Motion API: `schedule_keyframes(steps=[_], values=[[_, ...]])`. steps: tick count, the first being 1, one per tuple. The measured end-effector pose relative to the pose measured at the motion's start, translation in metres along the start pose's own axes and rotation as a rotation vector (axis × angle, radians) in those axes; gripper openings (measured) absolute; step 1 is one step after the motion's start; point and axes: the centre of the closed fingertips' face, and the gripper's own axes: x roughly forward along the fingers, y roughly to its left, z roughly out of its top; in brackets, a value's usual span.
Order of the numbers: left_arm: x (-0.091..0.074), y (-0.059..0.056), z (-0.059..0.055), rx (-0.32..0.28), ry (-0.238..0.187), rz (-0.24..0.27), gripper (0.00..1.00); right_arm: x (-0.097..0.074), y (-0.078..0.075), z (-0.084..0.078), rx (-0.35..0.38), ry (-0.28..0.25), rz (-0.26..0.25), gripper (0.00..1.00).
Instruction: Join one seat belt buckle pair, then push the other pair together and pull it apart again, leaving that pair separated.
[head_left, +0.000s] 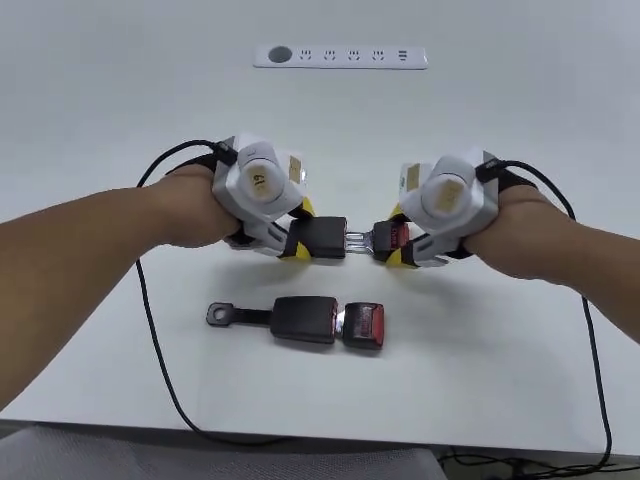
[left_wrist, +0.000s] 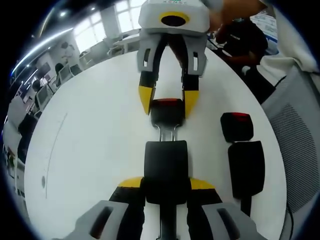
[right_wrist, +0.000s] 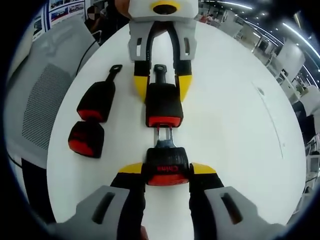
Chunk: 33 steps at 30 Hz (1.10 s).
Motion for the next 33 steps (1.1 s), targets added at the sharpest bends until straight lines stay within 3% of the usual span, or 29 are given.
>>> schedule_keyframes(steps=[5,14,22,24,25,33], values=[[0.000,0.000,0.002,0.009,-0.006,0.002,0.32,0.003,0.001,0.006,0.018,-0.039,0.004,0.32],[0.000,-0.001,0.002,0.015,-0.014,-0.015,0.31,0.005,0.000,0.007,0.035,-0.059,0.014,0.31],[-0.001,0.000,0.001,-0.004,-0.039,0.010,0.31,0.007,0.004,0.014,0.055,-0.063,0.017,0.30],[-0.001,0.000,0.001,-0.004,-0.040,0.008,0.30,0.008,0.006,0.020,0.085,-0.087,0.024,0.30],[-0.001,0.000,0.001,-0.003,-0.034,0.006,0.30,0.009,0.005,0.021,0.054,-0.079,0.014,0.30],[0.000,0.000,0.001,-0.006,-0.035,0.008,0.30,0.011,0.002,0.022,0.049,-0.058,0.014,0.30]])
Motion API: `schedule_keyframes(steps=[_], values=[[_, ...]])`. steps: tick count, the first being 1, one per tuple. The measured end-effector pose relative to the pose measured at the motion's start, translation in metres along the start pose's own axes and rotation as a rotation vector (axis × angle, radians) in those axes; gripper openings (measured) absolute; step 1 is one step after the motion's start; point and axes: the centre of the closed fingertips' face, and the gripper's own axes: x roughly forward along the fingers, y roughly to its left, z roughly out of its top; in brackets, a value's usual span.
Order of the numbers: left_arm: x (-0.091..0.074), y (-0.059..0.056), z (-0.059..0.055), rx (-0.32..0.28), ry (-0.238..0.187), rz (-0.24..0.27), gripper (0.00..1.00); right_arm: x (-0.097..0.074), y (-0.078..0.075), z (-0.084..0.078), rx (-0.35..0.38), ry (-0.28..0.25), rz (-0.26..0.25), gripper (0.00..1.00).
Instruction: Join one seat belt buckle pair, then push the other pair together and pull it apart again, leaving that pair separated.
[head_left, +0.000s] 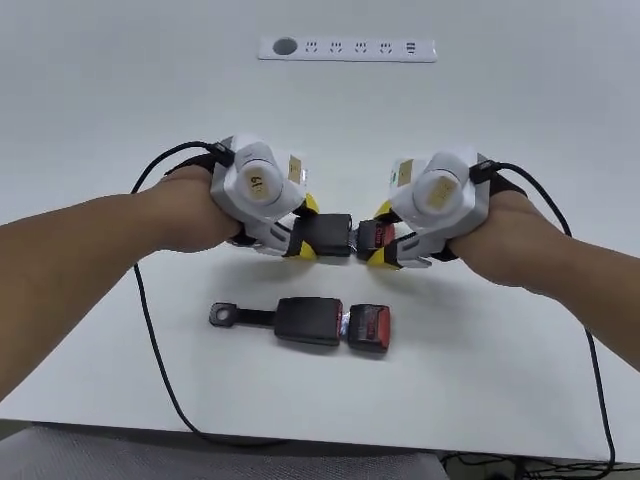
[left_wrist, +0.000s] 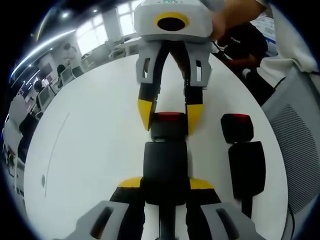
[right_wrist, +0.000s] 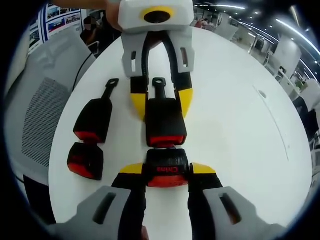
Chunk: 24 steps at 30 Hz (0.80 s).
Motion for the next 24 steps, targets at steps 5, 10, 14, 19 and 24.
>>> schedule_keyframes(steps=[5,10,14,19,24], values=[[0.0001,0.0001,0.0011,0.000,0.002,0.000,0.30,0.0013,-0.0017,-0.0008,-0.005,0.002,-0.001,0.30],[0.0004,0.0008,0.0011,0.000,0.005,0.000,0.30,0.0012,-0.0028,-0.0014,-0.007,0.005,-0.008,0.30],[0.0009,0.0014,0.0013,-0.002,0.015,-0.005,0.31,0.0001,-0.0035,-0.0012,0.004,-0.005,-0.007,0.31],[0.0002,0.0005,0.0017,-0.009,0.011,-0.002,0.31,0.0000,-0.0031,-0.0008,-0.005,-0.007,-0.006,0.31],[-0.0018,-0.0009,0.0035,-0.025,-0.004,0.000,0.31,-0.0053,-0.0024,-0.0094,-0.007,-0.003,-0.012,0.31]])
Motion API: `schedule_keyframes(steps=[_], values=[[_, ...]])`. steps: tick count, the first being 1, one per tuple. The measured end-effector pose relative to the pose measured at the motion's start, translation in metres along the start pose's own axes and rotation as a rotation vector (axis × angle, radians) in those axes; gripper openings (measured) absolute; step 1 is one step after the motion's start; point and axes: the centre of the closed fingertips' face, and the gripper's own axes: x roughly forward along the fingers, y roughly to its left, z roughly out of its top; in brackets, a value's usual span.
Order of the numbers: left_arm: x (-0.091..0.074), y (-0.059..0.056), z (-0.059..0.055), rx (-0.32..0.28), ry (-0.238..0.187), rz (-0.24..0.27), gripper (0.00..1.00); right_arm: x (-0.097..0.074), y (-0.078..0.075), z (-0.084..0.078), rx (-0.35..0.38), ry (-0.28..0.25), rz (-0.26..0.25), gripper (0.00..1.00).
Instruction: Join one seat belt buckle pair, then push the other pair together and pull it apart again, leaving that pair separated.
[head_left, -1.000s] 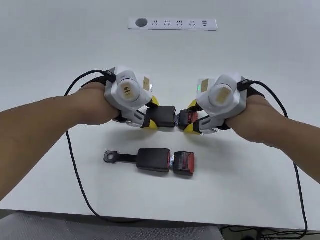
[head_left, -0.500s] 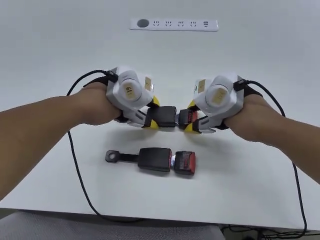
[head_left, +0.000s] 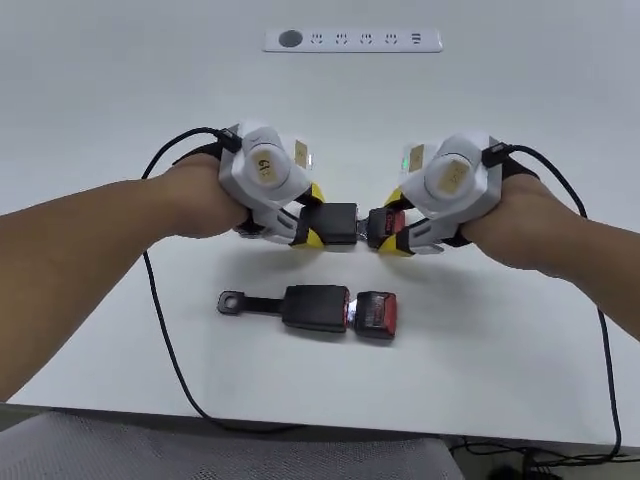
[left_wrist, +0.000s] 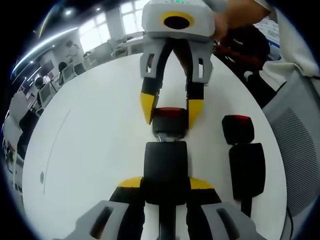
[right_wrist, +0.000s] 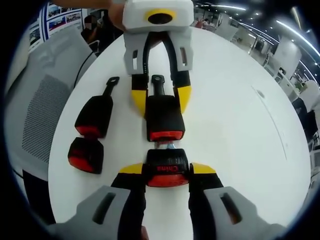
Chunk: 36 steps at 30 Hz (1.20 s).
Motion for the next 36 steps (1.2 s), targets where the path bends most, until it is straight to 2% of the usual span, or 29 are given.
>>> schedule_keyframes(steps=[2,3,9,16,18,25,31,36], values=[[0.000,0.000,0.000,0.001,-0.004,0.002,0.31,-0.004,0.000,-0.003,-0.013,0.004,0.003,0.31],[-0.001,-0.001,0.001,0.001,-0.004,0.002,0.31,-0.004,0.001,-0.002,0.005,-0.008,0.016,0.31],[0.000,0.001,-0.001,0.007,-0.001,-0.005,0.31,-0.002,-0.003,-0.003,-0.006,-0.001,0.010,0.32],[-0.001,0.000,0.001,-0.001,0.004,-0.008,0.32,-0.008,-0.006,-0.019,-0.006,0.010,-0.006,0.32],[-0.001,0.000,0.000,0.001,0.006,-0.008,0.32,-0.012,-0.003,-0.023,0.001,0.014,-0.004,0.32],[-0.002,-0.002,0.001,0.000,0.012,-0.001,0.32,-0.028,-0.004,-0.046,0.013,0.034,-0.014,0.33],[-0.003,-0.003,0.003,0.009,0.002,0.000,0.33,-0.047,-0.006,-0.077,0.020,0.064,-0.030,0.33],[-0.002,-0.003,0.003,0.009,0.005,0.001,0.33,-0.061,-0.007,-0.095,0.038,0.071,-0.045,0.33]])
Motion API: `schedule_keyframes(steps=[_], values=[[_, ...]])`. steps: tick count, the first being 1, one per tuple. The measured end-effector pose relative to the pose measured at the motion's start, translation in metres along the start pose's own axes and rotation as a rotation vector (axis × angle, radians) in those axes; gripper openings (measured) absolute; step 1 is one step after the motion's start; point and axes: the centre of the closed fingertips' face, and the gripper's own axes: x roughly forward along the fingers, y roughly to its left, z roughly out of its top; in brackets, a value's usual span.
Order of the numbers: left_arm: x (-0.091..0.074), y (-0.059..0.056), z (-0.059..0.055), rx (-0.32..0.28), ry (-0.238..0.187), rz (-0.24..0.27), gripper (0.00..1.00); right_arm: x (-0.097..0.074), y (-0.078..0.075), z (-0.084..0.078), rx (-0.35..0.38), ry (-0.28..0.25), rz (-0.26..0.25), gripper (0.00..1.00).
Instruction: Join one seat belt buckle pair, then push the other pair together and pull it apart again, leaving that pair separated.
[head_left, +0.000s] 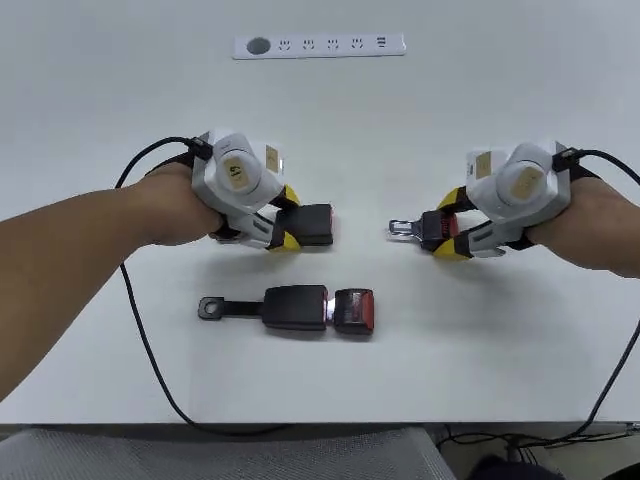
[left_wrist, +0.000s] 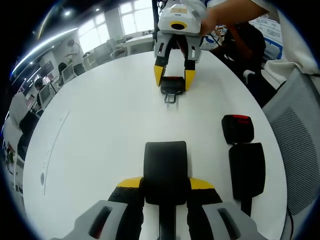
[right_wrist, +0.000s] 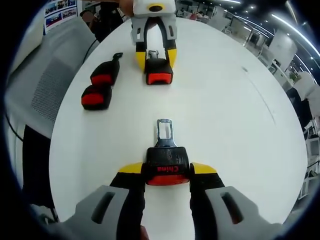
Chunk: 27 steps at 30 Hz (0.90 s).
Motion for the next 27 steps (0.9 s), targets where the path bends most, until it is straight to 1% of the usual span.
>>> schedule_keyframes(steps=[6,10,11,12,13,14,17,19,20,21,22,23,24,25,26,27], values=[[0.000,-0.001,0.000,0.009,0.005,0.008,0.33,-0.007,-0.001,-0.011,0.003,0.020,-0.002,0.33],[0.001,0.001,-0.002,0.007,0.014,0.008,0.33,-0.007,-0.004,-0.014,0.016,0.026,-0.008,0.34],[0.001,0.001,-0.002,-0.022,0.017,0.005,0.33,-0.006,-0.003,-0.013,0.015,0.029,-0.011,0.34],[0.002,-0.001,-0.002,-0.069,0.020,-0.001,0.34,-0.006,-0.003,-0.013,0.013,0.031,-0.012,0.34],[0.002,0.001,-0.002,-0.063,0.019,0.000,0.34,-0.006,-0.004,-0.014,0.015,0.034,-0.015,0.34],[0.003,0.004,-0.003,-0.028,0.015,0.000,0.34,-0.007,-0.003,-0.014,0.014,0.038,-0.018,0.34],[0.002,0.001,-0.002,-0.022,0.016,0.007,0.35,-0.006,-0.002,-0.011,0.001,0.049,-0.036,0.34],[0.000,0.004,-0.005,0.001,0.034,0.023,0.39,-0.007,-0.003,-0.011,0.000,0.057,-0.050,0.37],[-0.002,0.006,-0.007,0.021,0.050,0.041,0.43,-0.009,-0.008,-0.012,-0.003,0.065,-0.084,0.41],[-0.004,0.006,-0.007,0.017,0.046,0.045,0.45,-0.011,-0.008,-0.013,-0.002,0.070,-0.092,0.46],[-0.008,0.007,-0.005,0.009,0.037,0.054,0.46,-0.014,-0.008,-0.012,0.017,0.064,-0.107,0.49],[-0.011,0.008,-0.002,-0.002,0.022,0.066,0.46,-0.018,-0.008,-0.010,0.034,0.051,-0.117,0.49],[-0.019,0.008,0.002,-0.017,0.007,0.082,0.46,-0.023,-0.008,-0.006,0.058,0.026,-0.131,0.48],[-0.024,0.007,0.004,-0.025,-0.002,0.090,0.46,-0.024,-0.007,-0.004,0.078,0.013,-0.138,0.49],[-0.031,0.006,0.006,-0.046,-0.018,0.109,0.47,-0.028,-0.004,-0.001,0.100,0.000,-0.138,0.48],[-0.035,0.005,0.009,-0.068,-0.037,0.124,0.47,-0.029,-0.003,0.000,0.120,-0.008,-0.141,0.48]])
